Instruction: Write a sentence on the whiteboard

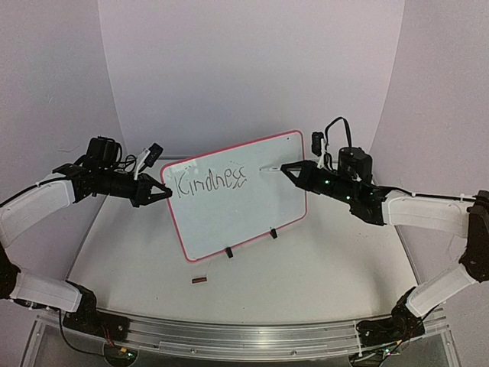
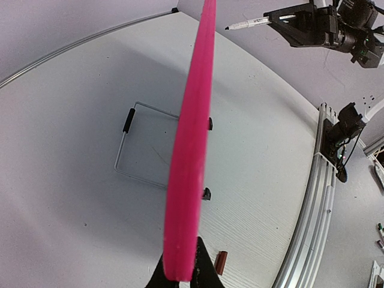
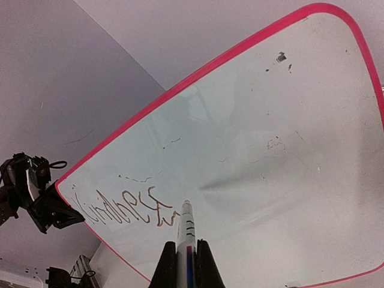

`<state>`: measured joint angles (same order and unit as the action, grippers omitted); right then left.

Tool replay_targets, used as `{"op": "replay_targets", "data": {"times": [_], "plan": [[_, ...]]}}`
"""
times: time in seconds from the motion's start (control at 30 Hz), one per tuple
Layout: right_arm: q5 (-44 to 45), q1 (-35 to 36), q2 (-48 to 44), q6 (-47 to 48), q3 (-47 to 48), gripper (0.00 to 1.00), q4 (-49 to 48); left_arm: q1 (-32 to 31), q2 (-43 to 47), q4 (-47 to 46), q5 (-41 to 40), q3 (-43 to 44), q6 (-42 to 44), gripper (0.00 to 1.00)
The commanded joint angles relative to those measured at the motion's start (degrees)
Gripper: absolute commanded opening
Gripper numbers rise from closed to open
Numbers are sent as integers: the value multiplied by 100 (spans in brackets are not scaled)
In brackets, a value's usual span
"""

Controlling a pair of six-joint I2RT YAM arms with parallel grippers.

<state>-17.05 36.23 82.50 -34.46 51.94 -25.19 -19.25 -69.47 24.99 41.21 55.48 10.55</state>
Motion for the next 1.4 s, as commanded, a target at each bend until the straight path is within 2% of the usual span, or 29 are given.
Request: {"op": "replay_targets", "data": {"times": [0.0,0.7,1.37], "plan": [[-113,-49,113,82,202,0,-113,-97,-181,219,-468,39,292,0],[41,-271,361,62,487,0,-243,-97,-260,225,-486,48,306,0],[68,-273,125,-137,-115,0,-219,-97,-275,221,-449,47,299,0]]}}
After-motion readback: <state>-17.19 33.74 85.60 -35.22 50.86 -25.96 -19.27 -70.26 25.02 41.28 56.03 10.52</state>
